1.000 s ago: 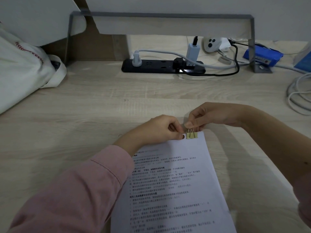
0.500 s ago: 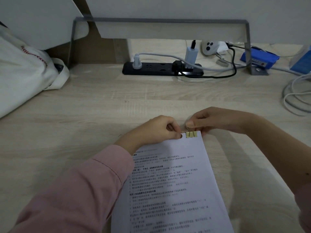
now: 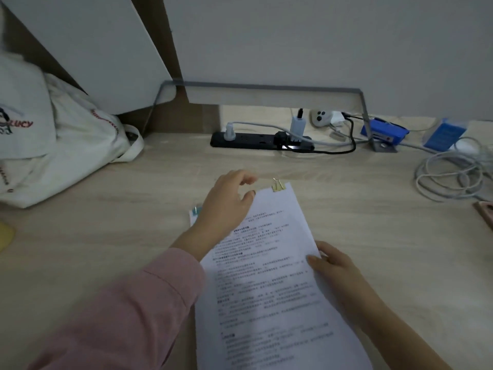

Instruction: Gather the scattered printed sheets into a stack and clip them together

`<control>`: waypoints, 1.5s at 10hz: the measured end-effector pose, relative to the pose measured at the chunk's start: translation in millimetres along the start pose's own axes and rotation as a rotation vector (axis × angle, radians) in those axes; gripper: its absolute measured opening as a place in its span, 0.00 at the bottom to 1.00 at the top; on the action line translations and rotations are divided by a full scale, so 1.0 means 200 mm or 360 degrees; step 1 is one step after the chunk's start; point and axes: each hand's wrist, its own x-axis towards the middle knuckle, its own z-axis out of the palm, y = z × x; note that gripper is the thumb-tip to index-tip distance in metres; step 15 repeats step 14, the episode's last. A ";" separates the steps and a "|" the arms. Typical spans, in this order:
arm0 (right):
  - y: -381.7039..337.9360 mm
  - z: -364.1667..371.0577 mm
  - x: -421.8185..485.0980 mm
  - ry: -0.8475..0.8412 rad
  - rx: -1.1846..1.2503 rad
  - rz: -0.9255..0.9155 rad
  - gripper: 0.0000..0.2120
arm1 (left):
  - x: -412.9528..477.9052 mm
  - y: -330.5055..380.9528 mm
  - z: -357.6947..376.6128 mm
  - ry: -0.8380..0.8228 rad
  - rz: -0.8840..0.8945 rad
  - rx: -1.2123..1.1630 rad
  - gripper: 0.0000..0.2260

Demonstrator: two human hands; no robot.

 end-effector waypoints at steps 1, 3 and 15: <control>0.01 0.16 0.04 0.0069 0.0064 -0.0076 0.09 | -0.15 -0.09 -0.09 -0.0007 -0.0084 -0.0006 0.13; -0.05 0.49 0.11 0.0036 0.0190 -0.0366 0.18 | -0.48 -0.37 -0.19 -0.0011 -0.0222 0.0275 0.24; -0.01 0.77 0.35 -0.0022 -0.1237 -0.0825 0.24 | -0.61 -0.76 -0.27 0.0504 -0.0402 0.0855 0.31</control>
